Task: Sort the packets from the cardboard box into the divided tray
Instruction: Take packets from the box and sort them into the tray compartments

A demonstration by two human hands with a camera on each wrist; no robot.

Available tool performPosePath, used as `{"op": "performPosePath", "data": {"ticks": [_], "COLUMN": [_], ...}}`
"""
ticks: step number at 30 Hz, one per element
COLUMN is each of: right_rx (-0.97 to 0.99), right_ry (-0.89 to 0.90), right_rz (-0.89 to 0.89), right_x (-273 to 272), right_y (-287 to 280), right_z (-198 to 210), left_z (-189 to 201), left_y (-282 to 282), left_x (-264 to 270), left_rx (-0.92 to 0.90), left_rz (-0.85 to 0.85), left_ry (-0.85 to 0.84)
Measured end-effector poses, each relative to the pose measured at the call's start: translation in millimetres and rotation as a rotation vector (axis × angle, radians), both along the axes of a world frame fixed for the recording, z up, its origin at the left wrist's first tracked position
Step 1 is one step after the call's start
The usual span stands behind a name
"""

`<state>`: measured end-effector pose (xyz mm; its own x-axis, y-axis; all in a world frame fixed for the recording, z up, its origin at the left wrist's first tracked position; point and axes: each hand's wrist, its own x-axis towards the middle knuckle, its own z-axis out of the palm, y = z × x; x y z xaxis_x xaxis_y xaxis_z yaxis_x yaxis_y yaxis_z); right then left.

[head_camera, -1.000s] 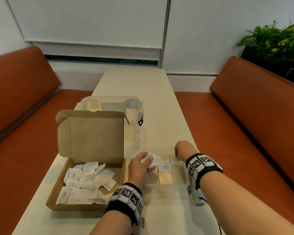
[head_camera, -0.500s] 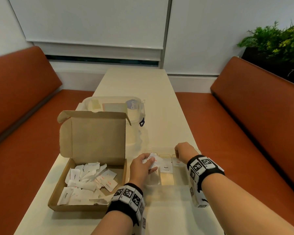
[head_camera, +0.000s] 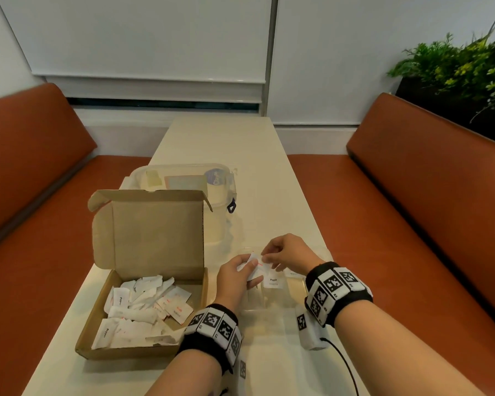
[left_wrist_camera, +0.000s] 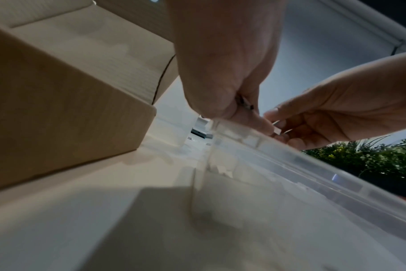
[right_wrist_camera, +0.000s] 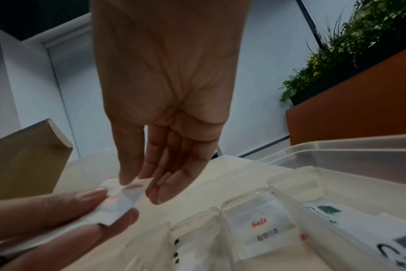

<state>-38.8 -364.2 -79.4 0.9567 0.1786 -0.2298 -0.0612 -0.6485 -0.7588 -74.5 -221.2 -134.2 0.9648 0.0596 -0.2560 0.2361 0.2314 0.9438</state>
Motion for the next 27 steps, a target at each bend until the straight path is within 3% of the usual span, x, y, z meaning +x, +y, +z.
{"op": "performPosePath", "data": {"ticks": [10, 19, 27], "right_rx": [-0.147, -0.579, -0.749], "right_ry": [-0.066, -0.021, 0.019], "right_rz": [-0.074, -0.061, 0.012], "right_x": [1, 10, 12], "right_y": [-28, -39, -27], "right_z": [6, 0, -11], "left_z": [-6, -7, -7], "left_y": [-1, -1, 4], "left_x": [-1, 6, 5], "left_rx": [-0.018, -0.031, 0.006], "left_rz": [-0.02, -0.005, -0.019], "left_ry": [0.014, 0.081, 0.087]}}
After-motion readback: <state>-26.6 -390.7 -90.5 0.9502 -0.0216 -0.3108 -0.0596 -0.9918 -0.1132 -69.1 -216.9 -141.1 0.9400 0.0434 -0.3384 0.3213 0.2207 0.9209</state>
